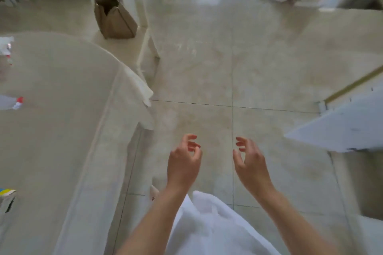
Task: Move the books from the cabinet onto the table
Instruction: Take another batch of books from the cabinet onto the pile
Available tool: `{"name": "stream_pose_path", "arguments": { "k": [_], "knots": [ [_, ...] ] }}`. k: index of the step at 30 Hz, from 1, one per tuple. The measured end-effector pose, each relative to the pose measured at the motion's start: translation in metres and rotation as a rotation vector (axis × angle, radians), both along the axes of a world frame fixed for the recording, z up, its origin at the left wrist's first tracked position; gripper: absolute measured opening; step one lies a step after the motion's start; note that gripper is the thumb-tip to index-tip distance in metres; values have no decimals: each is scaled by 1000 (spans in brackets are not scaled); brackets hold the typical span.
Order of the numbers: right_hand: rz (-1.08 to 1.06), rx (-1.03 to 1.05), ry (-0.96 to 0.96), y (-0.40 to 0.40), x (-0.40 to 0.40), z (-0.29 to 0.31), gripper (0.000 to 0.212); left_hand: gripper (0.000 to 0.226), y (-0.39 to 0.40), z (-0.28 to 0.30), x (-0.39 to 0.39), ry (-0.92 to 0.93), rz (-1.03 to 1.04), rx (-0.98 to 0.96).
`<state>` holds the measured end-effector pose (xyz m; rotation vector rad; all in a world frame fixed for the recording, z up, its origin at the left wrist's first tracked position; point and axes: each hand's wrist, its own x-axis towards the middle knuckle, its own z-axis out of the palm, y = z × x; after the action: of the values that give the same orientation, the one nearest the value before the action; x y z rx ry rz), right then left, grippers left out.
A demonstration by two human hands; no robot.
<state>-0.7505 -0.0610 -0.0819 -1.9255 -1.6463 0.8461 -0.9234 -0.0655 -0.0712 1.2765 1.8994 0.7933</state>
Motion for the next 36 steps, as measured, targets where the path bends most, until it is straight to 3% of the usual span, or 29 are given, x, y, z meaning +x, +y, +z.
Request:
{"name": "stream_pose_path", "arguments": {
  "k": [8,21,29,36],
  "knots": [
    [-480,-73,89,-52,144,4,33,20,16,-8,163,-38,-577,-129],
    [-1167,-40,180,-72,336,19,28,25,107,-25,392,7,-1173,-183],
    [-1425,-15,174,-71,433,26,25,32,139,-17,553,65,-1491,-136],
    [-1459,-22,211,-96,528,30,22,36,104,-23,678,54,-1559,-159]
  ]
}}
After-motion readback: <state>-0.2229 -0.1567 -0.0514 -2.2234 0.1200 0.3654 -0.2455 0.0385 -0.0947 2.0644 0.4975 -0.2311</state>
